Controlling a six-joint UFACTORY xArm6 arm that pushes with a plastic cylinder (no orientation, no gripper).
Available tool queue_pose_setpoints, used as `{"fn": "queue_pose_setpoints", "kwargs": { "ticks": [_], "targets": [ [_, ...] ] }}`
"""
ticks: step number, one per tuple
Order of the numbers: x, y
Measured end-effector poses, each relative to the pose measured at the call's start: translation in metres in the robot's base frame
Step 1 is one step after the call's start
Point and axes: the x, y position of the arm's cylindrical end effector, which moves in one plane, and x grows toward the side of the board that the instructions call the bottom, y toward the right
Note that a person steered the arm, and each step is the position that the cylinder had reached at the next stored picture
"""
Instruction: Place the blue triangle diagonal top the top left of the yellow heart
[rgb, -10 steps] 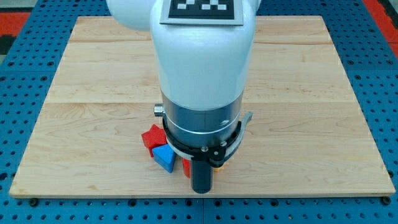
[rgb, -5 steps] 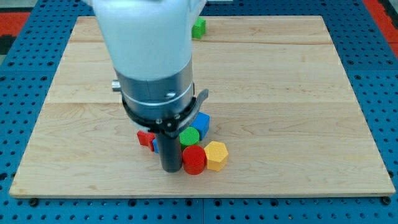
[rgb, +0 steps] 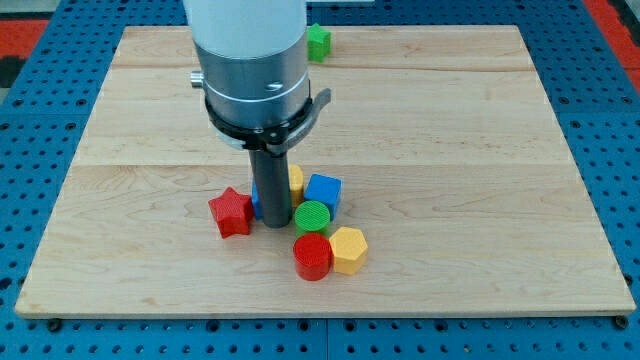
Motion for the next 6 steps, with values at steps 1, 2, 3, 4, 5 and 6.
{"fn": "queue_pose_setpoints", "kwargs": {
  "ticks": [1, 2, 3, 4, 5, 6],
  "targets": [
    [-0.013, -0.029],
    [-0.034, -0.056],
    [-0.065, -0.056],
    [-0.076, -0.04],
    [-0.088, -0.012],
    [-0.099, 0.006]
  ]
}}
